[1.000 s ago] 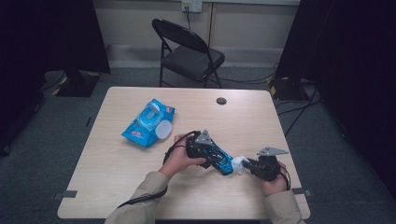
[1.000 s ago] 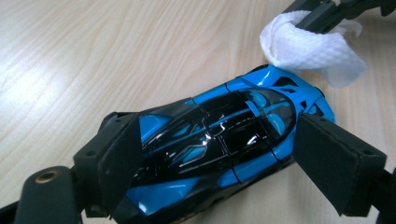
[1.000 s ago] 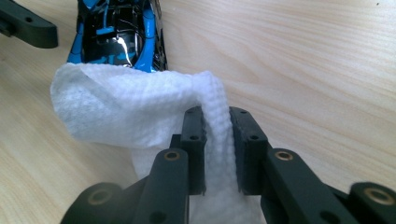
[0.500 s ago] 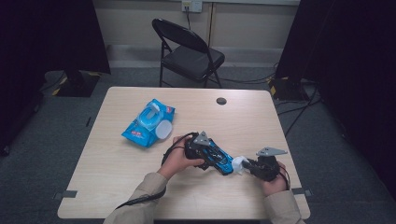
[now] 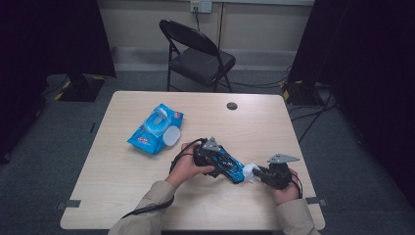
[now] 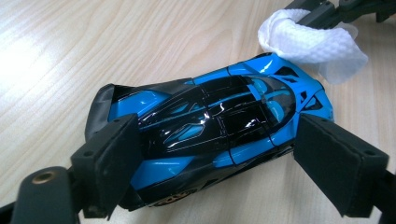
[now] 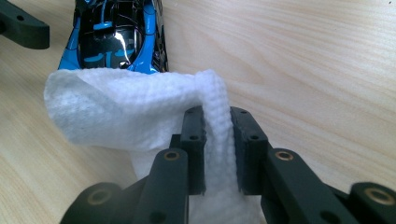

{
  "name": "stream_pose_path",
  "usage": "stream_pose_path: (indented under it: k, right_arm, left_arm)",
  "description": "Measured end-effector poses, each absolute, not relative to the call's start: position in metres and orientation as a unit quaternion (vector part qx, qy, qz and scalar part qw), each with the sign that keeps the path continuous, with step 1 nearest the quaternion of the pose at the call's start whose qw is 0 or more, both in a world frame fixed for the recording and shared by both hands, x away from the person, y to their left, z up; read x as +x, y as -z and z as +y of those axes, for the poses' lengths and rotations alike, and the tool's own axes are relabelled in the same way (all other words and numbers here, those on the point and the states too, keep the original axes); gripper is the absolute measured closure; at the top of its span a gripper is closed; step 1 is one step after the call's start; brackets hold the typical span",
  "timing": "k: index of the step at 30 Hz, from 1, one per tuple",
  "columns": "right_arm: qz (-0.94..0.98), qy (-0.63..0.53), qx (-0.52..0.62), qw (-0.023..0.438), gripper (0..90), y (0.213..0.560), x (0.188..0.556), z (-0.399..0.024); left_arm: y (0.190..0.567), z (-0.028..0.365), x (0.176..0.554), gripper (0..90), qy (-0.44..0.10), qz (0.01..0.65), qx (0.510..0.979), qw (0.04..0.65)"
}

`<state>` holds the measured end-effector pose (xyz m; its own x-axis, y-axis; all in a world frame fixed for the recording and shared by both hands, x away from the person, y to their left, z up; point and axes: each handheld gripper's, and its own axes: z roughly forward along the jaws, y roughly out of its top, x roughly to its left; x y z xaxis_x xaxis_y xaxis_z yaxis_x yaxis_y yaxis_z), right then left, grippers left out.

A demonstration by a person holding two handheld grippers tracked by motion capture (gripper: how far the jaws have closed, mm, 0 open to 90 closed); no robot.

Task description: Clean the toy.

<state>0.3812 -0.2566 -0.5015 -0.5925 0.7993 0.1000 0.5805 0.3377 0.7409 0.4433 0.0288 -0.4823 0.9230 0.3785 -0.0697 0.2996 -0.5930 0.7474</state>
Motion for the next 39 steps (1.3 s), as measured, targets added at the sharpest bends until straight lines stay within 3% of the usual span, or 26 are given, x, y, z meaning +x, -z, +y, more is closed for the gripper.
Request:
stream_pose_path:
  k: [16,22,28,39]
  right_arm:
    - [0.805,-0.387,0.427,0.140,76.7,0.502,0.382,-0.258]
    - [0.805,-0.387,0.427,0.139,76.7,0.502,0.382,-0.258]
    - [0.805,-0.388,0.427,0.140,76.5,0.502,0.383,-0.258]
    - [0.815,-0.386,0.411,0.137,77.1,0.503,0.400,-0.249]
  left_arm:
    - [0.473,0.022,0.451,17.3,-0.061,0.169,0.886,0.428]
    - [0.482,0.012,0.455,16.0,-0.057,0.161,0.898,0.406]
    - [0.488,0.009,0.457,11.3,-0.048,0.164,0.891,0.421]
    - [0.489,0.007,0.456,11.3,-0.046,0.153,0.892,0.423]
